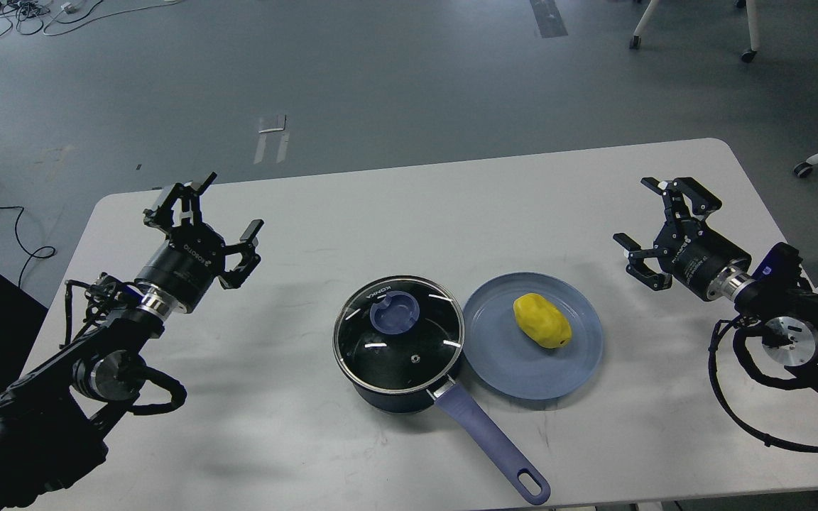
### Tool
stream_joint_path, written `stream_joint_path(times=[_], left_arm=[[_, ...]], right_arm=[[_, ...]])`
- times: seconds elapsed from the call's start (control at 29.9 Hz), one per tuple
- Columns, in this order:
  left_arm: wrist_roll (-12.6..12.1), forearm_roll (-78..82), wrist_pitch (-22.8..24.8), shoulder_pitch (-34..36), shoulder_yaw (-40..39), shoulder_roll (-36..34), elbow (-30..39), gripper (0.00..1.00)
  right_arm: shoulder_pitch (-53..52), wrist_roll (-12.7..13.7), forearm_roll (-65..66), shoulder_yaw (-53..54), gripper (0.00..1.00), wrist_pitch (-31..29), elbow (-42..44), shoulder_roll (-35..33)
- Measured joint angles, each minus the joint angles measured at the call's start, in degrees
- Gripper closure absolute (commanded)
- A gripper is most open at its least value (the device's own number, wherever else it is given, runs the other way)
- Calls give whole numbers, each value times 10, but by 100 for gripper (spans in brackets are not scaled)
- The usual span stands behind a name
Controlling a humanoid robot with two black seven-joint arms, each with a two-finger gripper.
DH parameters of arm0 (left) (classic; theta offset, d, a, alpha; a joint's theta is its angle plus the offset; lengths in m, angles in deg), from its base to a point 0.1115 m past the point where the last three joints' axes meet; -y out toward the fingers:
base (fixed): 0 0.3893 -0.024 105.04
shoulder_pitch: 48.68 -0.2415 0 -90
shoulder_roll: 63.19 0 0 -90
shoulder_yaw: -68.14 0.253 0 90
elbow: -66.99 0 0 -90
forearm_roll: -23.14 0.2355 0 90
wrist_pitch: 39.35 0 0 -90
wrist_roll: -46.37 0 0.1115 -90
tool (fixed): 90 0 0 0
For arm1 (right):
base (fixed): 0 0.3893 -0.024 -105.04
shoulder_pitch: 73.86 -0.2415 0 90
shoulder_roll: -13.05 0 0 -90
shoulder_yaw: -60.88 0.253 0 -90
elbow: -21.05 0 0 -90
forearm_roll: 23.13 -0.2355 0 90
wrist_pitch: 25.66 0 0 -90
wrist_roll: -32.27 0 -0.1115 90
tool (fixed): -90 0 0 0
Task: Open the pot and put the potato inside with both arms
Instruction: 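Move the left gripper toward the blue knob of the glass lid, then grasp the blue lid knob with the left gripper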
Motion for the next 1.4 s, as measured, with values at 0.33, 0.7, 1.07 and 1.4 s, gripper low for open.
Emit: stream_joint_path(times=[0.33, 0.7, 1.07, 1.4], left_arm=[[0, 247, 0, 92, -34, -107, 145, 2], [0, 775, 0, 95, -97, -146, 454, 2], [0, 1150, -139, 87, 9, -92, 429, 2], [0, 1199, -155, 78, 40, -61, 369, 2]], right_arm=[[-1, 0, 2, -4, 0, 0, 1, 0], [-1, 0, 2, -5, 0, 0, 1, -1], [2, 0, 3, -6, 0, 0, 0, -7], [1, 0, 4, -6, 0, 0, 1, -2]])
